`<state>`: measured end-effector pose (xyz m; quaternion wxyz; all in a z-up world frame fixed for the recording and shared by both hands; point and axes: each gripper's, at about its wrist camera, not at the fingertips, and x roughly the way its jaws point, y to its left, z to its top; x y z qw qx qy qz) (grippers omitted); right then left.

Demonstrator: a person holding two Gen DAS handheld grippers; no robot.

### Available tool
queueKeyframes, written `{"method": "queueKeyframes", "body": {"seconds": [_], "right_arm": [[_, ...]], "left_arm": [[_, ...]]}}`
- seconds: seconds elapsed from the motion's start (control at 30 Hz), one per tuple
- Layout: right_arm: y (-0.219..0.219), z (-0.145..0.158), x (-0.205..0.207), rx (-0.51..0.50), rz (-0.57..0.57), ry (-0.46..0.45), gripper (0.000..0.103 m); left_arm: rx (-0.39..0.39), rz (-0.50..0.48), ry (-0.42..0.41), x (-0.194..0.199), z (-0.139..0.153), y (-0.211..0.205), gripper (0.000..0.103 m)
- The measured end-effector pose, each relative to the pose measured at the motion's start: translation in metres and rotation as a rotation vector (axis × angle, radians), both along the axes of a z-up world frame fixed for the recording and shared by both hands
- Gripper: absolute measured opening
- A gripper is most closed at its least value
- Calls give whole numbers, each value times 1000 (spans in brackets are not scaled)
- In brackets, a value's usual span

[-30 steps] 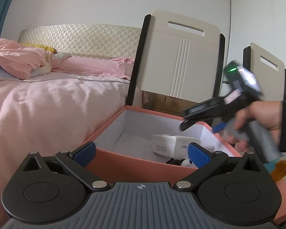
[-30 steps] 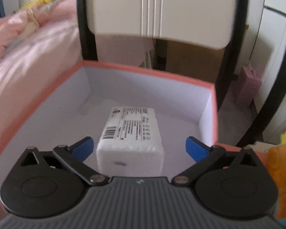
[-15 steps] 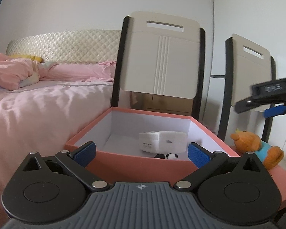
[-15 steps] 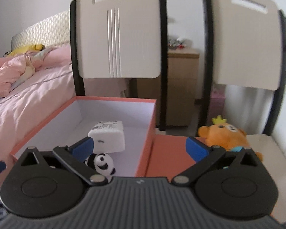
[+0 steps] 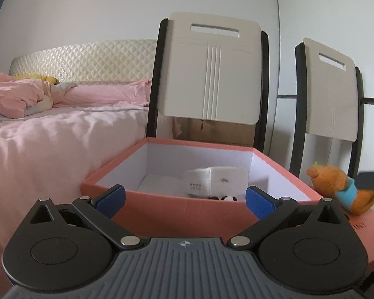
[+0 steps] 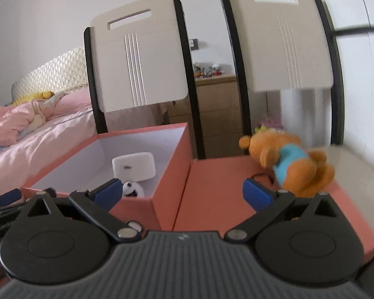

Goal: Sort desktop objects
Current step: 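Withdraw the right gripper from the box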

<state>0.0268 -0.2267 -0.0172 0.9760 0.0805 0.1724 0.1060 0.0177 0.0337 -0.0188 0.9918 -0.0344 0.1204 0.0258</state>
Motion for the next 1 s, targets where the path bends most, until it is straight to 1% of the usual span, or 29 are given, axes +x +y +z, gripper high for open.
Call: {"method": "queueKeyframes", "body": {"seconds": [0.07,0.13,0.27,0.33,0.5,0.6,0.77,1.0], "right_arm": [[4,-8,-3,-22,-7,-2,103],[7,-12,-1,-18,5,10,103],[14,-10,1,-74,23,-35,103],[14,-10,1,-80,17,-48,103],[14,-11,1,-75,-2,-48,103],[18,-14,1,-97,8,-45,103],[19,-17,1,-122,14,-32,103],[12,-17,-4,-119,3,-35,103]], "left_arm": [[12,0,3,1,-1,-1,103],[21,0,10,3,-3,-2,103],[28,-3,15,4,-3,-4,103],[26,-2,15,3,-3,-3,103],[36,-16,24,2,-5,-6,103],[41,-23,32,4,-7,-7,103],[29,-19,41,4,-6,-6,103],[38,-35,30,1,-6,-11,103]]}}
